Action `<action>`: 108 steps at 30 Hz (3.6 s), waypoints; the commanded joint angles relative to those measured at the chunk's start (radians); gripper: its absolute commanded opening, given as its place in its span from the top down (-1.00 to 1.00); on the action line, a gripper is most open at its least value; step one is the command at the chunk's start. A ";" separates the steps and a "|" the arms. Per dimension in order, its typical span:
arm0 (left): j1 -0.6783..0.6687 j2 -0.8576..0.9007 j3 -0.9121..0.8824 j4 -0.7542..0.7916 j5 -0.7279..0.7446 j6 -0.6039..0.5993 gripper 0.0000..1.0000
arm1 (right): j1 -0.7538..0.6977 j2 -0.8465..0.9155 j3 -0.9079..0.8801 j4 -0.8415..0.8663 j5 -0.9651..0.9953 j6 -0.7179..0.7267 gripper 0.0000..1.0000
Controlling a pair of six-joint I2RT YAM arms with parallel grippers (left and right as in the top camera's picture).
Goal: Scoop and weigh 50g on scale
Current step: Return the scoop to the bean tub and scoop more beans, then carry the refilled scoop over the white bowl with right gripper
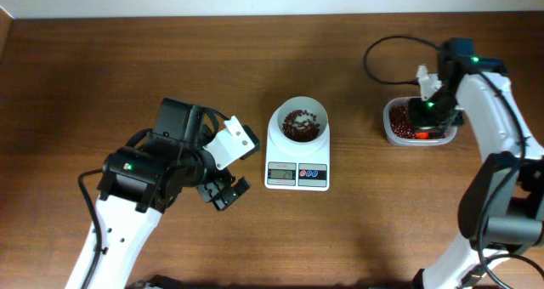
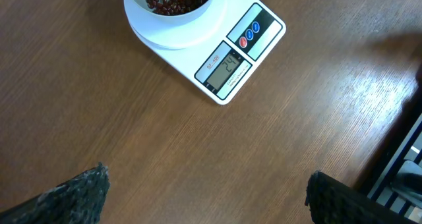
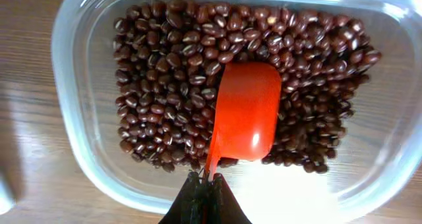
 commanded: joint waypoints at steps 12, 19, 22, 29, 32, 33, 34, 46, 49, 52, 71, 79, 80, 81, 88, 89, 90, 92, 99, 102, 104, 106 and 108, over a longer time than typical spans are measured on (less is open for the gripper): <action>0.006 -0.004 0.015 0.002 0.004 0.016 -0.98 | -0.285 0.013 -0.010 -0.047 -0.542 -0.052 0.92; 0.006 -0.004 0.015 0.002 0.004 0.016 -0.98 | -0.284 0.114 -0.012 -0.057 -0.572 -0.095 0.92; 0.006 -0.004 0.015 0.002 0.003 0.016 -0.98 | -0.296 0.122 -0.012 -0.058 -0.623 -0.097 0.92; 0.006 -0.004 0.015 0.002 0.004 0.016 -0.98 | -0.435 0.122 -0.012 -0.132 -0.871 -0.210 0.92; 0.006 -0.004 0.015 0.002 0.004 0.016 -0.98 | -0.496 0.122 -0.012 -0.202 -0.871 -0.293 0.92; 0.006 -0.004 0.015 0.002 0.004 0.016 -0.98 | -0.518 0.122 -0.012 -0.221 -0.871 -0.311 0.92; 0.006 -0.004 0.015 0.002 0.004 0.016 -0.98 | -0.541 0.122 -0.012 -0.233 -0.873 -0.316 0.92; 0.006 -0.004 0.015 0.002 0.004 0.016 -0.98 | -0.571 0.122 -0.012 -0.256 -0.930 -0.375 0.92; 0.006 -0.004 0.015 0.002 0.004 0.016 -0.98 | -0.570 0.122 -0.012 -0.290 -1.035 -0.496 0.92; 0.006 -0.004 0.015 0.002 0.004 0.016 -0.98 | -0.570 0.122 -0.012 -0.243 -0.987 -0.407 0.92; 0.006 -0.004 0.015 0.002 0.004 0.016 -0.98 | -0.391 0.122 -0.012 -0.412 -1.232 -0.492 0.92; 0.006 -0.004 0.015 0.002 0.003 0.016 -0.98 | -0.129 0.122 -0.012 -0.373 -1.279 -0.498 0.92; 0.006 -0.004 0.015 0.002 0.004 0.016 -0.98 | -0.095 0.122 -0.012 -0.357 -1.295 -0.497 0.91; 0.006 -0.004 0.015 0.002 0.004 0.016 -0.98 | -0.056 0.122 -0.012 -0.335 -1.310 -0.497 0.91; 0.006 -0.004 0.015 0.002 0.004 0.016 -0.98 | 0.037 0.122 -0.012 -0.230 -1.312 -0.486 0.92; 0.006 -0.004 0.015 0.002 0.004 0.016 -0.98 | 0.040 0.122 -0.012 -0.214 -1.310 -0.486 0.92; 0.006 -0.004 0.015 0.002 0.004 0.016 -0.98 | 0.044 0.122 -0.012 -0.203 -1.305 -0.487 0.92; 0.006 -0.004 0.015 0.002 0.004 0.016 -0.98 | 0.060 0.122 -0.012 -0.143 -1.292 -0.487 0.91; 0.006 -0.004 0.015 0.002 0.003 0.016 -0.98 | 0.145 0.122 -0.012 0.048 -1.167 -0.547 0.92; 0.006 -0.004 0.015 0.002 0.003 0.016 -0.98 | 0.159 0.122 -0.012 0.134 -1.118 -0.547 0.92; 0.006 -0.004 0.015 0.002 0.004 0.016 -0.98 | 0.159 0.122 -0.012 0.166 -1.081 -0.547 0.92; 0.006 -0.004 0.015 0.002 0.004 0.016 -0.98 | 0.159 0.122 -0.012 0.173 -1.044 -0.549 0.92; 0.006 -0.004 0.015 0.002 0.004 0.016 -0.98 | 0.159 0.122 -0.012 0.172 -1.045 -0.569 0.92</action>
